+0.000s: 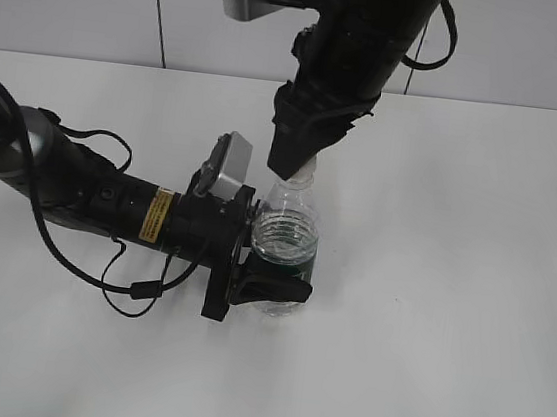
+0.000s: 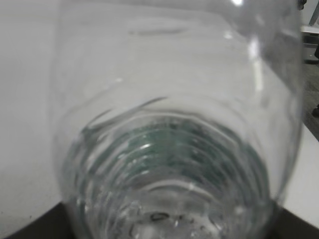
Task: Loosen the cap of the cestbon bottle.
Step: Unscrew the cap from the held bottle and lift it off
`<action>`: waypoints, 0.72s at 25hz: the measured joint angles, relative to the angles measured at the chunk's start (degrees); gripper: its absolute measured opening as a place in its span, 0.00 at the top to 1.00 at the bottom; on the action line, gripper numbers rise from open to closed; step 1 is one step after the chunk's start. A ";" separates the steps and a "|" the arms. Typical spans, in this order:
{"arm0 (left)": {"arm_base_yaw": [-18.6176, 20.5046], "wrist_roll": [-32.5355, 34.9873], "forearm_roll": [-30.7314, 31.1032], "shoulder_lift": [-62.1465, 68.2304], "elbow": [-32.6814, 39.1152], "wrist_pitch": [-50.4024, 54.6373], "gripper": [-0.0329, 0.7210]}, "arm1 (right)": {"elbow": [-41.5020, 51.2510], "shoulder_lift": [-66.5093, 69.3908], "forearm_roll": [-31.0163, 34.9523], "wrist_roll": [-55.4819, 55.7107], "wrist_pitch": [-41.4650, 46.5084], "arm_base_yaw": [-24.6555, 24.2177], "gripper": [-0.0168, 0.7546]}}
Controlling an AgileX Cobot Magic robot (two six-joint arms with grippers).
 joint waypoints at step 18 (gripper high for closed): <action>0.05 -0.13 0.79 0.00 0.00 -0.28 0.43 | 0.00 0.00 0.43 -26.55 0.27 0.05 0.58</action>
